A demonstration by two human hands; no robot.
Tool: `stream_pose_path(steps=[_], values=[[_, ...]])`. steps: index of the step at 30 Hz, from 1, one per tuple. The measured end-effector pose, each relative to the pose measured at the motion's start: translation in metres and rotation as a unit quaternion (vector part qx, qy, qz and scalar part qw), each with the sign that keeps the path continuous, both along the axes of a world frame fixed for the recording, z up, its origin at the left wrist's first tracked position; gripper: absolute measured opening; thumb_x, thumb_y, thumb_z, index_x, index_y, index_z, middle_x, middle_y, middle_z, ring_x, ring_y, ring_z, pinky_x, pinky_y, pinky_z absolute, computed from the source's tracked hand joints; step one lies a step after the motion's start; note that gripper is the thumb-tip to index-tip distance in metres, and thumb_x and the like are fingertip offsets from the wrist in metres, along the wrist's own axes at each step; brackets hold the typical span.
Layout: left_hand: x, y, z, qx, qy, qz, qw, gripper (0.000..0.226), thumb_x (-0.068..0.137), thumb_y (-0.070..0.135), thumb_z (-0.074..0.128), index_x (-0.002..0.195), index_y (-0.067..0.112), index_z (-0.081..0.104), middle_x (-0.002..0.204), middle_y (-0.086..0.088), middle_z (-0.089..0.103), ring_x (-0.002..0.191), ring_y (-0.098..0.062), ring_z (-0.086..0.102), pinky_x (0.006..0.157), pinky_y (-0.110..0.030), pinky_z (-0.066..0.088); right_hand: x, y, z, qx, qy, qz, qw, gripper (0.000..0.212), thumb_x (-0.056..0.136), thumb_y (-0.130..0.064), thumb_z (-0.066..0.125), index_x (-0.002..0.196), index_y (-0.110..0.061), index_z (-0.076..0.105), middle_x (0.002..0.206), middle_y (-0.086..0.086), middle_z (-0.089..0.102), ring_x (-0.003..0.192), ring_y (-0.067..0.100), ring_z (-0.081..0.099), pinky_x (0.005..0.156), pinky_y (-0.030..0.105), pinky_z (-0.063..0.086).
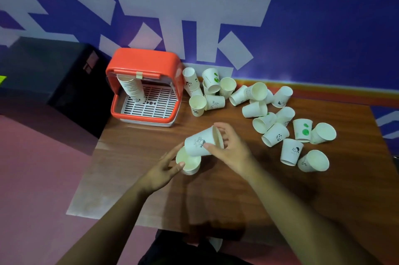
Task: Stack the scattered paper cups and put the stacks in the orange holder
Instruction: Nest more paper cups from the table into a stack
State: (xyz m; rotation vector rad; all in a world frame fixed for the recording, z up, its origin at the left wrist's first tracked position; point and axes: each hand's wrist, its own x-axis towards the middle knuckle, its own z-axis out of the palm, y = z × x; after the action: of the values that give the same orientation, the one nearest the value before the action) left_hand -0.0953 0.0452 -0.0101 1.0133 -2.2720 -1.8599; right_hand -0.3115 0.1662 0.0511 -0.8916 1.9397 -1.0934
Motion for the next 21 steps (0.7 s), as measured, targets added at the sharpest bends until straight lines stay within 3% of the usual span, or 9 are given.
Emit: stream_pose_path(steps=[2,4,10,13,18,21], values=[[0.0,-0.001,0.0,0.05,0.01,0.039,0.998,0.051,0.102,0.036,0.054,0.15,0.042,0.038,0.148,0.028,0.048,0.141,-0.004,0.044,0.11,-0.03,0.046,0.007,0.0,0.003,0.01,0.054,0.064,0.996,0.07,0.065,-0.054,0.076,0.128,-0.047,0.046,0.124,-0.023,0.053,0.114,0.003,0.055,0.096,0.033,0.05],[-0.002,-0.002,0.001,0.094,0.002,0.079,0.992,0.043,0.104,0.031,0.049,0.144,0.043,0.044,0.136,0.037,0.053,0.133,-0.001,0.051,0.097,-0.021,0.053,0.013,-0.003,-0.001,0.006,0.115,0.122,0.986,0.072,0.07,-0.045,0.079,0.134,-0.041,0.046,0.13,-0.022,0.046,0.12,0.001,0.047,0.101,0.032,0.045],[-0.01,-0.007,0.001,0.148,0.0,0.09,0.985,0.031,0.106,0.021,0.046,0.13,0.036,0.059,0.12,0.027,0.069,0.112,0.005,0.064,0.088,-0.021,0.056,0.032,-0.014,-0.026,-0.033,0.246,0.205,0.947,0.074,0.072,-0.031,0.078,0.139,-0.027,0.049,0.135,-0.011,0.046,0.124,0.011,0.044,0.103,0.027,0.04],[-0.01,-0.012,-0.007,0.161,-0.003,0.088,0.983,0.03,0.105,0.017,0.048,0.125,0.036,0.06,0.115,0.029,0.07,0.112,0.003,0.065,0.089,-0.021,0.055,0.039,-0.016,-0.04,-0.009,0.221,0.222,0.949,0.077,0.072,-0.032,0.081,0.142,-0.027,0.048,0.144,-0.01,0.042,0.13,0.011,0.041,0.109,0.028,0.037],[-0.009,-0.028,-0.018,0.159,-0.01,0.069,0.985,0.028,0.103,0.02,0.055,0.129,0.027,0.064,0.125,0.007,0.071,0.118,-0.015,0.066,0.104,-0.038,0.052,0.046,-0.014,-0.054,0.014,0.128,0.205,0.97,0.077,0.08,-0.047,0.074,0.146,-0.042,0.036,0.155,-0.026,0.023,0.142,-0.002,0.026,0.114,0.032,0.032],[-0.019,-0.05,-0.019,0.084,-0.016,0.074,0.994,0.022,0.102,0.019,0.057,0.113,0.035,0.068,0.115,0.017,0.072,0.109,-0.006,0.066,0.103,-0.036,0.051,0.037,-0.025,-0.048,0.023,0.054,0.136,0.989,0.076,0.081,-0.049,0.072,0.147,-0.044,0.034,0.153,-0.026,0.031,0.14,-0.007,0.027,0.116,0.027,0.028]])
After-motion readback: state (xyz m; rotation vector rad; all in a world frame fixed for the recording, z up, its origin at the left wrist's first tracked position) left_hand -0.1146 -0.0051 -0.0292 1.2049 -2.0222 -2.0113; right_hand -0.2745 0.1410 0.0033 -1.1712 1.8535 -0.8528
